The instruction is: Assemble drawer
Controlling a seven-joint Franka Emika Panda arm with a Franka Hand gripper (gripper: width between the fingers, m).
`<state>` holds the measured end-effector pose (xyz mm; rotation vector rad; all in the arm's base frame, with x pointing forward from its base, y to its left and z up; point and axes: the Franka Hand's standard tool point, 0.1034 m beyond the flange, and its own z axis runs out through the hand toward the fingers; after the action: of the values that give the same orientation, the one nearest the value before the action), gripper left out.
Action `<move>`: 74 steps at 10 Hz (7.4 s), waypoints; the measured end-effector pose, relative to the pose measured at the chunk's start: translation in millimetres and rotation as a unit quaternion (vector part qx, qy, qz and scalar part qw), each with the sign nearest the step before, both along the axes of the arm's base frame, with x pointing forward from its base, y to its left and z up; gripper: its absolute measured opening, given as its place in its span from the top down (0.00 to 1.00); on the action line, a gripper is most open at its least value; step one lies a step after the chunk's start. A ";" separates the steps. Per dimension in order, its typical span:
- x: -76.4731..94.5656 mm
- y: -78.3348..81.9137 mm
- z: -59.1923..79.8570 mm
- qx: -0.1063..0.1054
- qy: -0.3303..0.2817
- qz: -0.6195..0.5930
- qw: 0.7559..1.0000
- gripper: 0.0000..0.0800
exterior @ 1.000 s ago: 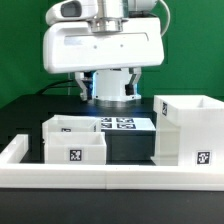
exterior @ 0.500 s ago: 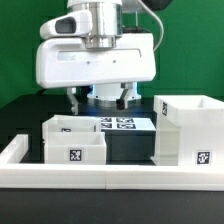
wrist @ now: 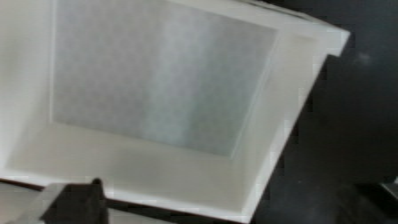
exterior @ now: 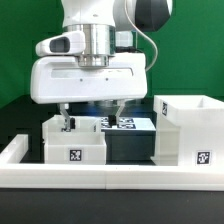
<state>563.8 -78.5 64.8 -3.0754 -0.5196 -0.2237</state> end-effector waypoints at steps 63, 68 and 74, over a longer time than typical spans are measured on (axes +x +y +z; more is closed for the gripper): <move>-17.6 55.0 -53.3 -0.072 0.023 0.598 0.798 0.95; -18.5 57.6 -55.4 -0.065 0.035 0.603 0.794 0.95; -17.0 58.1 -56.1 -0.057 0.047 0.598 0.798 0.95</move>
Offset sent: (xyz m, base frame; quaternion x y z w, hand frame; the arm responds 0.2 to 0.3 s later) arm -0.0067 -0.0012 -0.0204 -0.0262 -0.0616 0.0108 0.9977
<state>546.7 -20.4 8.6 -2.1662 -2.2741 0.0086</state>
